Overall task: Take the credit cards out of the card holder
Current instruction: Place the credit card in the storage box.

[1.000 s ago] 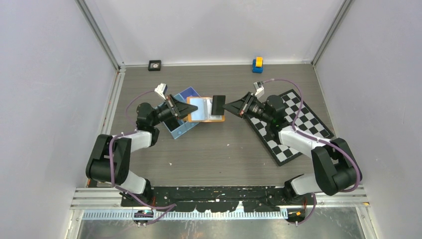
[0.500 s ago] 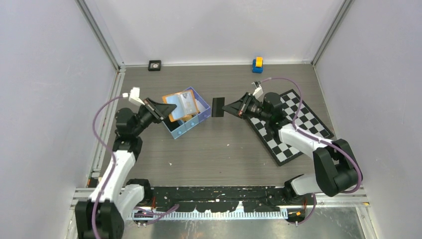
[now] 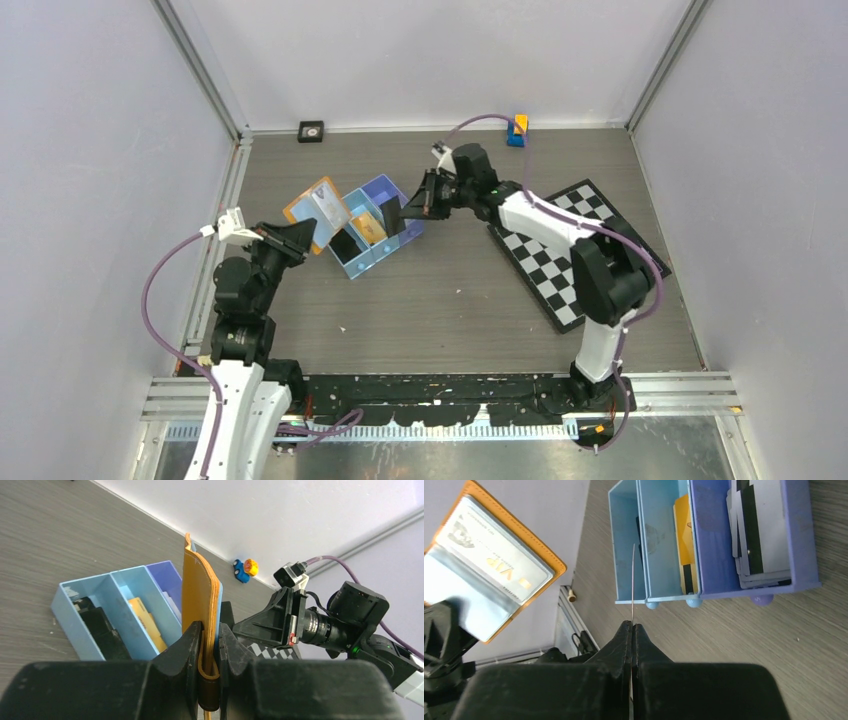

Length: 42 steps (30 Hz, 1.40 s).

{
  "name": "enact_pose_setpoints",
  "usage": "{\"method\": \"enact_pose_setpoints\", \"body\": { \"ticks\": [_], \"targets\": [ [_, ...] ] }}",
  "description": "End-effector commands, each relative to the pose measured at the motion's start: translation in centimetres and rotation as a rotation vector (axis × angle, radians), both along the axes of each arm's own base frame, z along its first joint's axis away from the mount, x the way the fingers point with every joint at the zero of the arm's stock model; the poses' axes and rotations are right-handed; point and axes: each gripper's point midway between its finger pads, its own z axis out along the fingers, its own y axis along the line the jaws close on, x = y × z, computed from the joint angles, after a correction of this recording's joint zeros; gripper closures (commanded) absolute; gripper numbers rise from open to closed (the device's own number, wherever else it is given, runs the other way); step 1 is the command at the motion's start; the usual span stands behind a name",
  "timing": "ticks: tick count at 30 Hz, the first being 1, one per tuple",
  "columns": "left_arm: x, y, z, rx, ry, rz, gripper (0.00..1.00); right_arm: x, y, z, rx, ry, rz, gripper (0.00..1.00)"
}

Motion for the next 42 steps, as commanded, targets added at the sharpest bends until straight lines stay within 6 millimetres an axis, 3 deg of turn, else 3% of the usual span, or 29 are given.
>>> {"method": "enact_pose_setpoints", "body": {
  "ticks": [1,2,5,13,22,23,24,26,33,36,40,42],
  "targets": [
    [-0.2,1.4,0.5,0.003,-0.04,0.079,1.0,0.8,1.3,-1.1,-0.099,-0.01,0.044,0.99],
    [-0.3,1.4,0.5,0.0,-0.041,0.078,1.0,1.4,2.0,-0.5,-0.099,-0.028,0.051,1.0],
    [-0.2,1.1,0.2,-0.012,-0.033,0.064,1.0,2.2,3.7,-1.4,-0.15,-0.027,0.105,1.0],
    [0.0,0.7,0.0,-0.03,-0.03,0.042,1.0,3.5,5.6,-3.2,-0.275,-0.066,0.177,0.99],
    [-0.5,0.4,0.6,-0.042,-0.049,0.022,1.0,2.7,7.9,-4.9,-0.312,-0.069,0.259,0.99],
    [-0.5,0.4,0.5,-0.043,-0.047,0.023,1.0,2.7,8.0,-5.1,-0.323,-0.074,0.259,0.95],
    [-0.4,0.4,0.5,-0.044,-0.044,0.023,1.0,2.8,8.0,-5.3,-0.33,-0.077,0.257,0.85],
    [-0.3,0.3,0.4,-0.044,-0.042,0.019,1.0,3.0,7.8,-4.8,-0.339,-0.09,0.237,0.74],
    [-0.1,-0.3,0.2,-0.046,-0.035,-0.014,1.0,2.6,4.2,-1.1,-0.379,-0.168,0.073,0.69],
    [0.1,-0.8,0.0,-0.043,-0.025,-0.046,1.0,1.5,2.3,1.2,-0.333,-0.22,-0.019,0.66],
    [0.4,-1.3,-0.6,-0.05,-0.004,-0.075,1.0,-1.4,-0.6,4.1,-0.265,-0.257,-0.092,0.62],
    [0.6,-1.5,-0.8,-0.058,0.001,-0.085,1.0,-2.8,-1.7,4.3,-0.247,-0.257,-0.112,0.59]
  ]
}}
